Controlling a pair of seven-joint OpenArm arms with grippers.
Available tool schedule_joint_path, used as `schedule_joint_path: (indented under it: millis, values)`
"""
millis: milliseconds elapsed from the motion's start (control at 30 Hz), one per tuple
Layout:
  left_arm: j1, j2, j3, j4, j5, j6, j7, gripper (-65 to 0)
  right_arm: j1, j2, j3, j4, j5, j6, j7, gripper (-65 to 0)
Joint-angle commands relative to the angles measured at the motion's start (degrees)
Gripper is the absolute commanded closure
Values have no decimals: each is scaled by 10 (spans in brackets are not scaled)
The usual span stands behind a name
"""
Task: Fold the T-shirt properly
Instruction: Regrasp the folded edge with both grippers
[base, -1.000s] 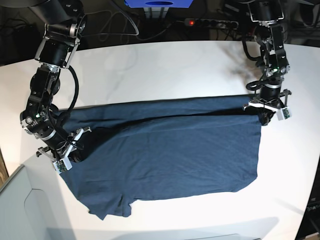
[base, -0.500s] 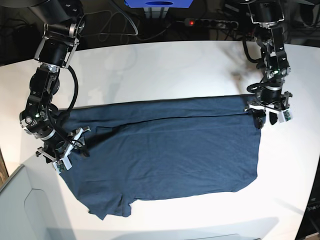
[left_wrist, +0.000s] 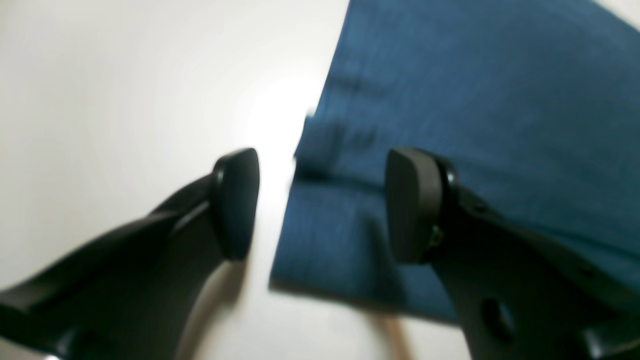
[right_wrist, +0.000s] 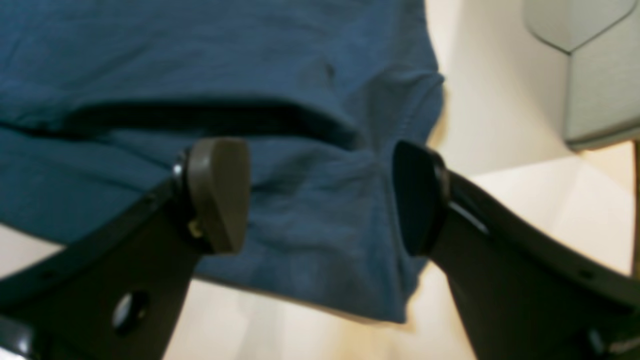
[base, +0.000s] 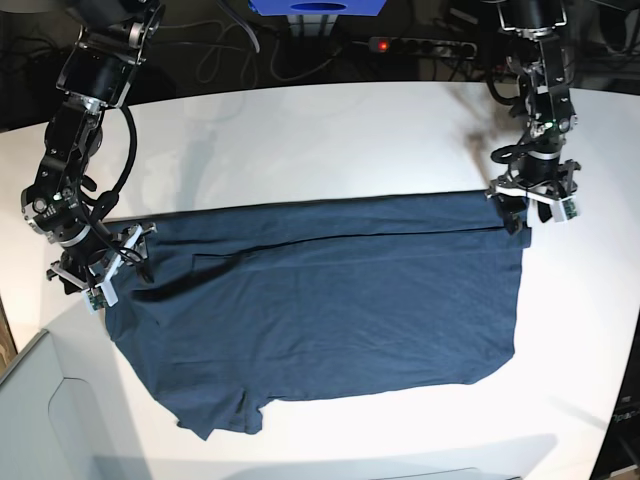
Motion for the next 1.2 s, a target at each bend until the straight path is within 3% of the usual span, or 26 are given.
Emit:
schedule_joint_path:
  millis: [0,367,733,800,1000,1167]
  values:
    - [-7,-7,-1,6,-5,-1,-17,-380,6,7,3,11,8,3,12,-425]
    - [27,18,-3,0,-3,-1,-15,-381,-19,21,5,6,8,3,13,-425]
    - [33,19,1,-26,-6,-2,-15,-376,-18,34,88,-45,8,3,13,-425]
    - [32,19,1,-27,-6,-2,-15,-333,-18,36,92,-60,8,3,13,-425]
    - [29,19,1,-31,-6,-2,-15,-23,-14,49,92,-120,8,3,42,-425]
    - [29,19,1,-31,-6,-2,-15,0,-13,52,92,-165,8,3,85,-425]
